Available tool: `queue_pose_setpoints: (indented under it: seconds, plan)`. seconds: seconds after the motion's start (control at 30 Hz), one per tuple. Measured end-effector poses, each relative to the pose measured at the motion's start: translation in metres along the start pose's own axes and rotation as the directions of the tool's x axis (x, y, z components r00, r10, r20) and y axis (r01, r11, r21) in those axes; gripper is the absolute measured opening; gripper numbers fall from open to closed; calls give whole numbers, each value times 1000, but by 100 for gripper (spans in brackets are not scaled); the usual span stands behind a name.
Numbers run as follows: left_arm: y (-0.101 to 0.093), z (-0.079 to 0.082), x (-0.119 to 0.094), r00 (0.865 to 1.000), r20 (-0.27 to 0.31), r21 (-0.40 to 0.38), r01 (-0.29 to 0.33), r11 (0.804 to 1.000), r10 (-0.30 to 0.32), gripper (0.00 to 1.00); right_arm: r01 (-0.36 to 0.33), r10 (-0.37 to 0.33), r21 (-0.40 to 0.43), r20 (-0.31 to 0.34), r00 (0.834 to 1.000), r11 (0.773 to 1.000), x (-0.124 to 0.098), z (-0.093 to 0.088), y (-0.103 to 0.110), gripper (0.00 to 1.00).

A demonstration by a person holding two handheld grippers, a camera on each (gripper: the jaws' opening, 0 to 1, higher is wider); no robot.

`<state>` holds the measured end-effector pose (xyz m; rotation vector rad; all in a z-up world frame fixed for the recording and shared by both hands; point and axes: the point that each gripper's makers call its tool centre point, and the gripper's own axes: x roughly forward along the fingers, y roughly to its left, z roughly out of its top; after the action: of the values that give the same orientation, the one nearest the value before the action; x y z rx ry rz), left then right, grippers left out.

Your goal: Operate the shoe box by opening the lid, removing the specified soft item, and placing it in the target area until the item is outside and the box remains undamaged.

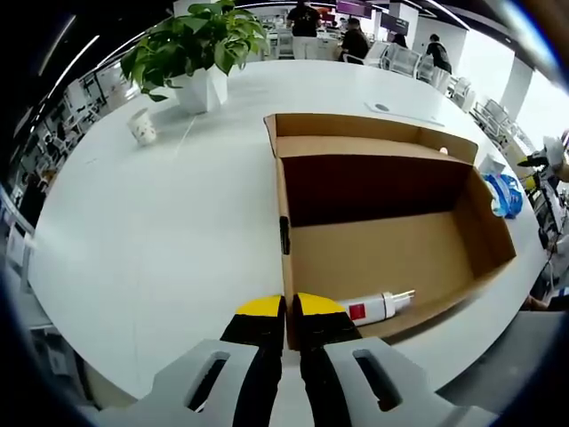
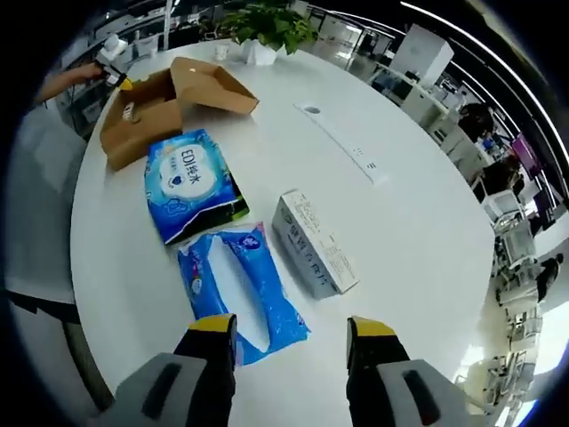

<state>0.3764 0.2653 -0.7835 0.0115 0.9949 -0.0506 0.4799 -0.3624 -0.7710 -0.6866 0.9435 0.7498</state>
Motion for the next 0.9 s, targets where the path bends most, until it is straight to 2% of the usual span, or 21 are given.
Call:
queue_pose_setpoints:
  seconds: [0.4, 0.7, 0.9]
  plan:
    - [0, -1, -1, 1000, 2, -3, 3, 1000, -3, 2, -8, 7, 76, 13, 1000, 997, -2, -18, 43, 50]
    - [-2, -2, -4, 1000, 5, 1, 1, 1000, -1, 2, -2, 3, 115, -8, 1000, 993, 12, -32, 58, 53]
    - [-6, -3, -7, 1000, 7, 1, 0, 1000, 0, 2, -6, 9, 85, -36, 999, 996, 26, -41, 61, 52]
